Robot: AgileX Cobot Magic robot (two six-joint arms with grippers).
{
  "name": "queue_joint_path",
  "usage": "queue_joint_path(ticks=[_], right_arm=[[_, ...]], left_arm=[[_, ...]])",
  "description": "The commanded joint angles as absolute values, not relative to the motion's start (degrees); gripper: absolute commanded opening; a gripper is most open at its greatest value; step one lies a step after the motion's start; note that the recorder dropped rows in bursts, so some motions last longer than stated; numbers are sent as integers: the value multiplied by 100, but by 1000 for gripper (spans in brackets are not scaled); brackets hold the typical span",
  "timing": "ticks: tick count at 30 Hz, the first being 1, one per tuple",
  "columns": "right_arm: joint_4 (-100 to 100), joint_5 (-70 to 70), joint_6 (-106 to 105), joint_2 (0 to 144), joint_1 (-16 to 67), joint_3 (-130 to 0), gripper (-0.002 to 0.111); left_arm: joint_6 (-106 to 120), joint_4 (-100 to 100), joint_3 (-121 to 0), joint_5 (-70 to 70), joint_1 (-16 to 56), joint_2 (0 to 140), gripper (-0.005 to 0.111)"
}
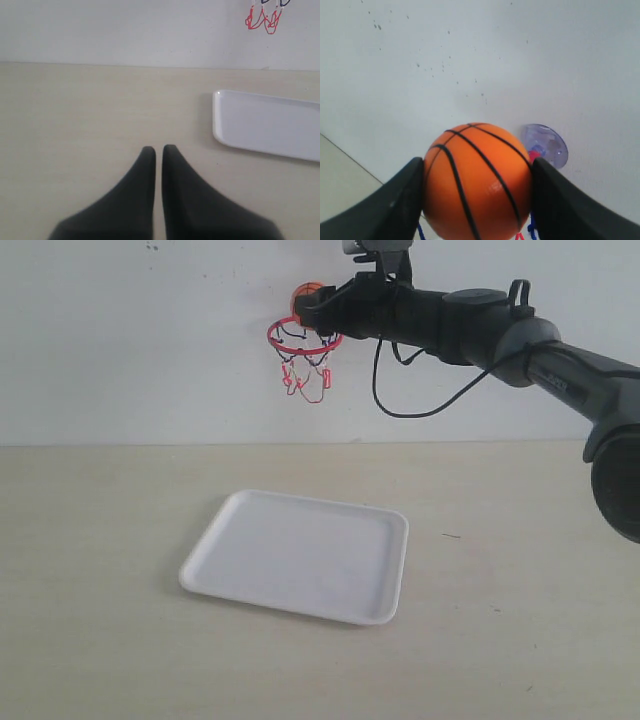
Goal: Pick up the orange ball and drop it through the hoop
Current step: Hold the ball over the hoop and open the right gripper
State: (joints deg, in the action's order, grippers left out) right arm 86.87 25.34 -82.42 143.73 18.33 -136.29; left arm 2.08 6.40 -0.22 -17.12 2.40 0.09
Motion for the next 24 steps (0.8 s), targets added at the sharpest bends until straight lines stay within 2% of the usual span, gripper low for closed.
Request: queue_joint_path(ticks=[1, 24], right_arm=[[8706, 2528, -8241, 14356, 1827, -13662, 0], [8794, 2633, -7836, 14356, 1827, -13662, 1]], left_arm=[[181, 656, 0, -1667, 224, 0, 4], [194, 656, 0, -1667, 224, 0, 4]])
